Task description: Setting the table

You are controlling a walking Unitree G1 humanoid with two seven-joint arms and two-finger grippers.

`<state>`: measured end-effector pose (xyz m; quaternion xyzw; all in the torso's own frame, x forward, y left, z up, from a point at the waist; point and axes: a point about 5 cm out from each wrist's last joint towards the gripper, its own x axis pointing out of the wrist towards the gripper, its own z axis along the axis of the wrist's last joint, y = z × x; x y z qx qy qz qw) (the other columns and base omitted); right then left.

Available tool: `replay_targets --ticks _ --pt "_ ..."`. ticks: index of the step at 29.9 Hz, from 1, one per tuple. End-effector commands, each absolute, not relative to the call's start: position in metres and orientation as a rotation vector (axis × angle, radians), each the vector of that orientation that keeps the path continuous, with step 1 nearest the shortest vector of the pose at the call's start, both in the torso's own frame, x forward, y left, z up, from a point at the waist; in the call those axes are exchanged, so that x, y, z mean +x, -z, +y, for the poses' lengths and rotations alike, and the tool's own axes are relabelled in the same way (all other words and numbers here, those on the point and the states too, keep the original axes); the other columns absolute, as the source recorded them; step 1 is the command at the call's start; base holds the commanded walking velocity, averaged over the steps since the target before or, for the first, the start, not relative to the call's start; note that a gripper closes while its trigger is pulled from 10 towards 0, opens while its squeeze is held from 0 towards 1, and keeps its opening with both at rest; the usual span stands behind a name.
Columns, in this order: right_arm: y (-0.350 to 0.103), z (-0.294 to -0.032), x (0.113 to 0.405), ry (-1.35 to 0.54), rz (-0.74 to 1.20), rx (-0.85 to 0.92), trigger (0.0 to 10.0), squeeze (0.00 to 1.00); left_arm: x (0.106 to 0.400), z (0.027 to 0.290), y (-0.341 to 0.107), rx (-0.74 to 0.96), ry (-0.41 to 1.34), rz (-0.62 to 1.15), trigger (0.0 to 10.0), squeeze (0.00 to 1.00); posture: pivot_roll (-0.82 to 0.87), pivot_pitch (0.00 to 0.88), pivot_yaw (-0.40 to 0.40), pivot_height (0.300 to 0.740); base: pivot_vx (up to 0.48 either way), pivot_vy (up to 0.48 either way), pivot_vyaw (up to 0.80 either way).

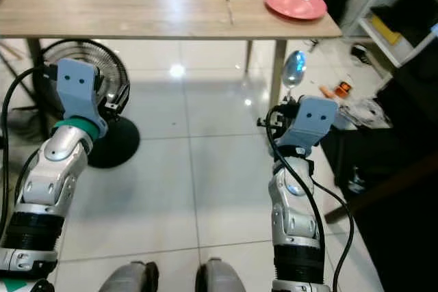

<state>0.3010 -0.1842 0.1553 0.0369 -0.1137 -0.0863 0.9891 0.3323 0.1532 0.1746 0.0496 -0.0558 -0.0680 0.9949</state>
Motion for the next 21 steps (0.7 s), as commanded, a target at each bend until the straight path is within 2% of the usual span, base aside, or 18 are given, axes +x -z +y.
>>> replay_targets --ticks 1,21 --pt "-0.1537 -0.1907 0.298 0.197 -0.227 0.068 10.0 0.0 0.3317 0.1503 -0.1709 0.099 0.147 -0.094 10.0 0.0 0.04 0.0 0.026 0.74 -0.296 0.0 0.0" --pt "-0.1533 -0.1919 0.2972 0.201 -0.224 0.065 10.0 0.0 0.331 0.1483 -0.1696 0.093 0.151 -0.09 10.0 0.0 0.03 0.004 0.024 0.74 -0.294 0.0 0.0"
